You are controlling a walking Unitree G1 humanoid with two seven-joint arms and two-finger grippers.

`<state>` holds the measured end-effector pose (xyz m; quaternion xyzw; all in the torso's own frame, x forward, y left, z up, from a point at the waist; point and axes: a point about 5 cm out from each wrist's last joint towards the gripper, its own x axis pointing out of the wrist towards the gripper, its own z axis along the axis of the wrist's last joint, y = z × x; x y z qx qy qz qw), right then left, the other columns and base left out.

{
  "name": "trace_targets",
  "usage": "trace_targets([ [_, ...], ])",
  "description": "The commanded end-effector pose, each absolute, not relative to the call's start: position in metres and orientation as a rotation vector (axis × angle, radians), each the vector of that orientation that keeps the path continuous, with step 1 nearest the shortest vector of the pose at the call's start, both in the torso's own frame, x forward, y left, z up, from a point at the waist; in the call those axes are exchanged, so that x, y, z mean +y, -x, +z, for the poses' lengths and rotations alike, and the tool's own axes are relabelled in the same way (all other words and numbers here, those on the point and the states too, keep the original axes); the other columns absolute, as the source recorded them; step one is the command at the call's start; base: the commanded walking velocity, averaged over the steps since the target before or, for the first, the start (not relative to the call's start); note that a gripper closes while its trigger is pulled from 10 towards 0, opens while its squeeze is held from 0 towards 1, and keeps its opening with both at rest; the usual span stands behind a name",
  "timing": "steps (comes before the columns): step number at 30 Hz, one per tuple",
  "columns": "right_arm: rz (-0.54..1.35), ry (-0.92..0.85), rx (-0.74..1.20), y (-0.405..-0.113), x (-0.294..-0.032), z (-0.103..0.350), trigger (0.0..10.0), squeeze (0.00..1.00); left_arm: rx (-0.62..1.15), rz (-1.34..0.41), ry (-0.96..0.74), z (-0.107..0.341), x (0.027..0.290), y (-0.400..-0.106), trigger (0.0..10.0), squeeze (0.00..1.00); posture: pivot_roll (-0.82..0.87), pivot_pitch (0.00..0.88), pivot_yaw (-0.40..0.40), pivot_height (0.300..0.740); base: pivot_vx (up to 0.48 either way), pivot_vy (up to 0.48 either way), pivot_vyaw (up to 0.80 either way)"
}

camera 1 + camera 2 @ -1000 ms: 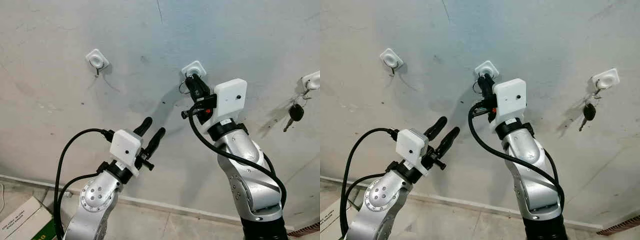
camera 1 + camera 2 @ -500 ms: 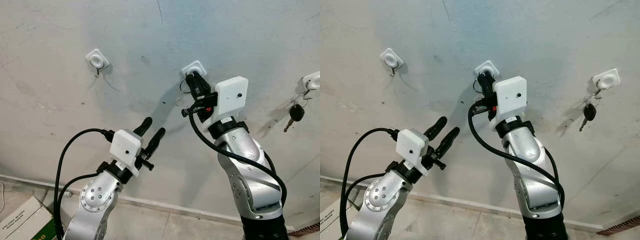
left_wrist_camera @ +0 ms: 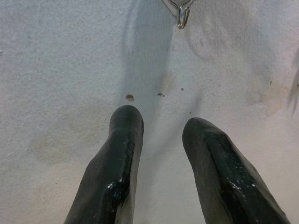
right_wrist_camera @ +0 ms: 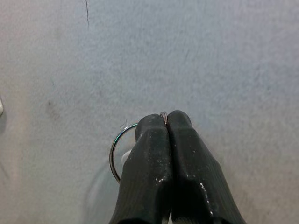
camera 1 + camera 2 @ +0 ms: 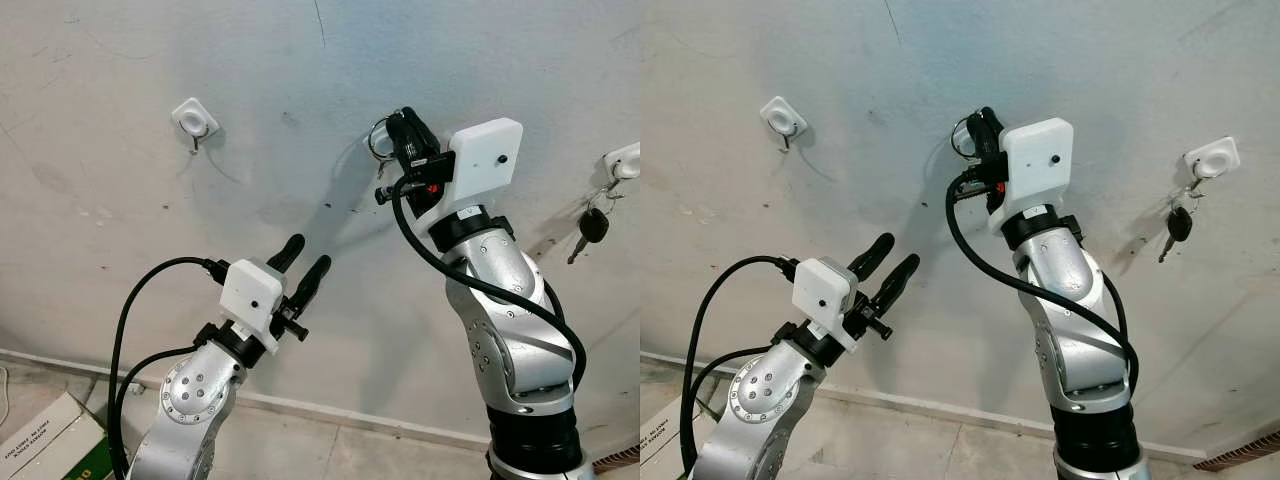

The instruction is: Hang keys on a hook

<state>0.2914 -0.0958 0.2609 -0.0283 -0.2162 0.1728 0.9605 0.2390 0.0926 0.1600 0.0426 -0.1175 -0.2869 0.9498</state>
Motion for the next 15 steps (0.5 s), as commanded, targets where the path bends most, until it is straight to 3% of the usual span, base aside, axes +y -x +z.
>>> trace_targets([
  [1, 0.356, 0.053, -0.431, -0.291, -0.093, 0.256, 10.0, 0.0, -0.238, -0.583, -0.098, 0.16, 0.093, -0.24, 10.0, 0.0, -0.05, 0.07, 0.007, 0.74, 0.0, 0.0, 0.0],
  [15, 0.368, 0.053, -0.393, -0.293, -0.087, 0.24, 10.0, 0.0, -0.237, -0.579, -0.105, 0.16, 0.095, -0.239, 10.0, 0.0, -0.03, 0.073, 0.008, 0.74, 0.0, 0.0, 0.0],
])
